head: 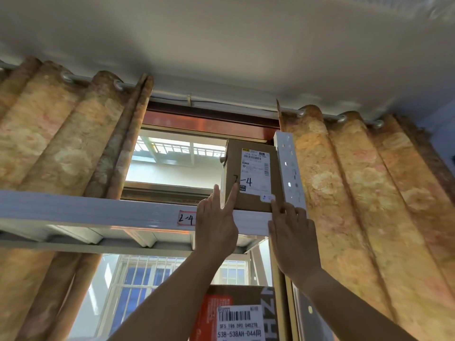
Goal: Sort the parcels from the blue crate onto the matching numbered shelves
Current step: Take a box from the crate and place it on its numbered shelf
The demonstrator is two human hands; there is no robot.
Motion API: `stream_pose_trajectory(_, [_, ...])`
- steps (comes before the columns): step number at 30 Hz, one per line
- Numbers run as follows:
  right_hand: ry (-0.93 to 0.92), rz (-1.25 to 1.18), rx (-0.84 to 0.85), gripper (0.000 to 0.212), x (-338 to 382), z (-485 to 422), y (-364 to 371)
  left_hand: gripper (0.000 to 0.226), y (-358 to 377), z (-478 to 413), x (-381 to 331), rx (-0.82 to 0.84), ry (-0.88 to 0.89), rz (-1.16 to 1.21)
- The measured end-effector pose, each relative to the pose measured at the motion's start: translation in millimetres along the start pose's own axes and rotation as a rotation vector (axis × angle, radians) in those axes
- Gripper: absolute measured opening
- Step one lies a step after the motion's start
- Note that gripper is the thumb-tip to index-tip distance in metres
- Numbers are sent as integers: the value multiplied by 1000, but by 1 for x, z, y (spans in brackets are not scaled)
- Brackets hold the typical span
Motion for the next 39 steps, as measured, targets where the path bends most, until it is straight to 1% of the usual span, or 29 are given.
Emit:
stream_pose_trajectory(2, [-17, -1, 30, 46, 1, 4, 3, 78, -1, 0, 0, 2, 5, -4])
stream_pose_trajectory(8, [-25, -118, 165, 55, -2, 16, 8, 72, 2, 1, 1, 54, 10, -15])
stream_pose_trajectory(10, [-29, -153, 240, 63, -6, 21, 12, 65, 5, 2, 3, 55, 8, -30])
stream_pose_trajectory(12, [-69, -147, 287, 70, -6, 26, 19, 68, 9, 5, 5, 84, -6, -22])
stream_pose_trajectory(14, [-141, -133, 338, 80, -7, 29, 18, 75, 12, 11, 5, 149, -3, 12])
stream_pose_trajectory(15, [-171, -165, 357, 84, -8, 30, 18, 75, 11, 14, 6, 182, 10, 25])
stream_pose_trajectory(16, [-171, -213, 411, 87, -10, 29, 15, 73, 9, 18, 7, 219, 31, 41])
stream_pose_trajectory(17, [-164, -241, 418, 86, -10, 27, 7, 69, 4, 22, 7, 255, 57, 74])
stream_pose_trajectory(20, [-148, -317, 314, 64, 9, 14, -34, 59, -21, 39, 20, 324, 100, 191])
stream_pose_trajectory(21, [-145, -377, 273, 59, 21, 8, -48, 57, -32, 46, 31, 325, 99, 178])
stream_pose_trajectory(23, [-177, -501, 242, 55, 61, 2, -68, 56, -61, 60, 63, 286, 63, 115])
stream_pose_trajectory(25, [-255, -632, 232, 55, 116, 3, -89, 55, -94, 81, 106, 238, -10, 28])
stream_pose_trajectory(27, [-353, -760, 245, 55, 181, 17, -113, 54, -134, 106, 150, 250, -76, -84])
stream_pose_trajectory(29, [-474, -869, 276, 55, 249, 39, -141, 55, -173, 138, 201, 352, -184, -206])
stream_pose_trajectory(30, [-530, -934, 311, 55, 282, 53, -158, 56, -195, 159, 231, 427, -292, -268])
stream_pose_trajectory(32, [-611, -1105, 456, 53, 351, 92, -186, 57, -247, 215, 288, 564, -573, -349])
stream_pose_trajectory(34, [-705, -1232, 697, 49, 417, 150, -212, 55, -303, 288, 331, 642, -826, -403])
stream_pose_trajectory(36, [-817, -1300, 877, 44, 471, 216, -245, 63, -356, 362, 351, 731, -985, -530])
stream_pose_trajectory(38, [-897, -1305, 997, 39, 506, 280, -278, 54, -394, 434, 351, 878, -1055, -644])
stream_pose_trajectory(39, [-965, -1289, 1037, 41, 520, 311, -296, 51, -409, 466, 347, 908, -1093, -661])
Point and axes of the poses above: each hand's wrist, its own z-axis away from the middle knuckle, its own y-axis out of the palm, x = y × z, the point moved 7 cm from there along -z, towards the middle knuckle, and after that the axes turned 7 degrees about z, right-handed, at the moved point
